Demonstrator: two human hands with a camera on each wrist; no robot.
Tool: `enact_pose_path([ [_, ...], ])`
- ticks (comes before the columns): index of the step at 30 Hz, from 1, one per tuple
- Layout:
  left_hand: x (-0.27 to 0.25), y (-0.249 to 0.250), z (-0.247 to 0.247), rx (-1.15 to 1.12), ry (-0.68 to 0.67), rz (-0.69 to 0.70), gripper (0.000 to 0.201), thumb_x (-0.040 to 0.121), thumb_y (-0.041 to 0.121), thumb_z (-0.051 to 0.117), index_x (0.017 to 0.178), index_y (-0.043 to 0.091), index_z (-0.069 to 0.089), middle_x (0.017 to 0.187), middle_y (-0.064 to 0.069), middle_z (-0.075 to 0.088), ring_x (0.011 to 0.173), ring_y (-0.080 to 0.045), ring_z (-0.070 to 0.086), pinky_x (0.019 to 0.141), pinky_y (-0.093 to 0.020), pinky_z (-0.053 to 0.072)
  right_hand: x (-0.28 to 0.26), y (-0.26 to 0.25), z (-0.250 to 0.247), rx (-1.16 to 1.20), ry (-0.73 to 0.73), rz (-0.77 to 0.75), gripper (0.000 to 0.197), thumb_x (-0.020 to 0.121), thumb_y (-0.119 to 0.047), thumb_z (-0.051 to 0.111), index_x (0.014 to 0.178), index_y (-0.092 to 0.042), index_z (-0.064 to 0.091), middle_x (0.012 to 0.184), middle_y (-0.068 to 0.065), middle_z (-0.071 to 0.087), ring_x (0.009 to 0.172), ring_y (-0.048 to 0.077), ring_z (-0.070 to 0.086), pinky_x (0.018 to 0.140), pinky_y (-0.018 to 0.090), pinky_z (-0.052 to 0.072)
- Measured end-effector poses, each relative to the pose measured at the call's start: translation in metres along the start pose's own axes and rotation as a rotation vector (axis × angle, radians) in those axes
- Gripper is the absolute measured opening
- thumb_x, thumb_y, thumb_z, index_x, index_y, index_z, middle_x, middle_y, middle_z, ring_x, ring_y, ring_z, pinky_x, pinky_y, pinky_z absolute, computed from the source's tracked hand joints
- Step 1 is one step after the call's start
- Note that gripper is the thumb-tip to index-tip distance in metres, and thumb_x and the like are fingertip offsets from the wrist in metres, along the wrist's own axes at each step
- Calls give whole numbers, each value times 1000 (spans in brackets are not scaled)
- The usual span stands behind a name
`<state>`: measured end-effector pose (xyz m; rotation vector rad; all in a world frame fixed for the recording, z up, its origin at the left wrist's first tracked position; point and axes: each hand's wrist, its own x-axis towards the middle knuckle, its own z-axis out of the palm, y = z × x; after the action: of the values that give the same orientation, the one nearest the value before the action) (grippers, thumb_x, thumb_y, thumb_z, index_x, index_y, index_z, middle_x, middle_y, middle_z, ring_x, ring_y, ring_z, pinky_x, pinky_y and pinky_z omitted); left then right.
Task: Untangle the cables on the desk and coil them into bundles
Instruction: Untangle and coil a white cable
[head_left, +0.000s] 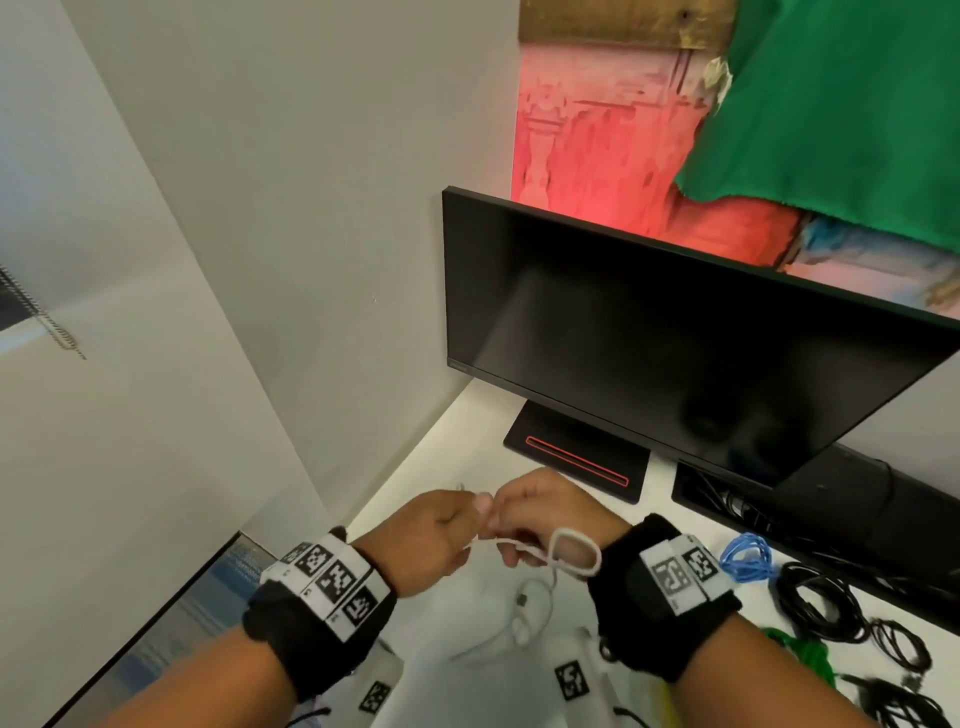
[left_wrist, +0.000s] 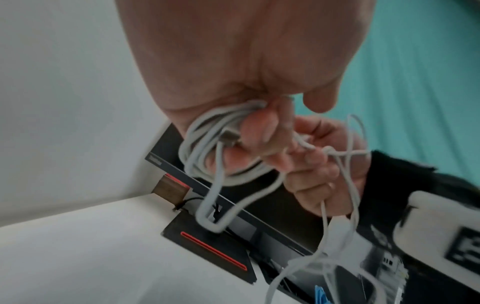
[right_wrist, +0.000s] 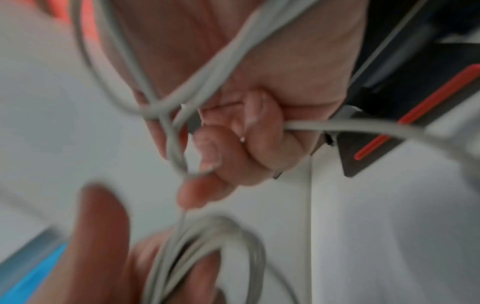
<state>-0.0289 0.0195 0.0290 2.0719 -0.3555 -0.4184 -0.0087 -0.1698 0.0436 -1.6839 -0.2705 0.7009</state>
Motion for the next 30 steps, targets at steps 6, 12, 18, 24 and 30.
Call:
enact_pose_path([
  [6, -3, -10, -39, 11, 50, -66, 40, 87, 46, 64, 58, 20, 55, 48, 8, 45, 47, -10, 43, 53, -23, 38, 10, 34, -45, 527, 54, 225, 40, 83, -31, 56, 97, 3, 72, 82, 17, 65, 60, 20, 58, 50, 24, 44],
  [12, -5, -15, -55, -174, 200, -54, 40, 77, 43, 69, 61, 9, 53, 54, 1, 41, 50, -16, 40, 50, -24, 36, 12, 51, -53, 434, 282, 146, 24, 69, -7, 64, 90, -5, 76, 79, 15, 62, 55, 20, 54, 48, 26, 42],
  [18, 3, -16, -55, -211, 361, -56, 33, 77, 41, 65, 57, 18, 53, 50, 4, 42, 46, -12, 40, 47, -22, 38, 6, 21, -33, -179, 152, 53, 34, 73, -53, 65, 101, -39, 75, 105, -16, 73, 96, -1, 68, 86, 23, 51],
  [24, 5, -17, -57, -300, 460, -66, 43, 82, 31, 67, 72, -8, 53, 54, -7, 40, 47, -18, 39, 46, -22, 36, -6, 30, -35, -15, 193, -41, 43, 79, -64, 58, 101, -32, 74, 107, -3, 75, 102, 16, 70, 92, 38, 53],
  [30, 3, -2, -65, -374, 534, -62, 33, 93, 17, 59, 63, 7, 52, 43, -1, 42, 42, -16, 39, 42, -21, 35, -4, 56, -29, -571, 225, 135, 27, 84, -59, 66, 100, -37, 67, 98, -13, 67, 85, 2, 63, 77, 23, 51],
])
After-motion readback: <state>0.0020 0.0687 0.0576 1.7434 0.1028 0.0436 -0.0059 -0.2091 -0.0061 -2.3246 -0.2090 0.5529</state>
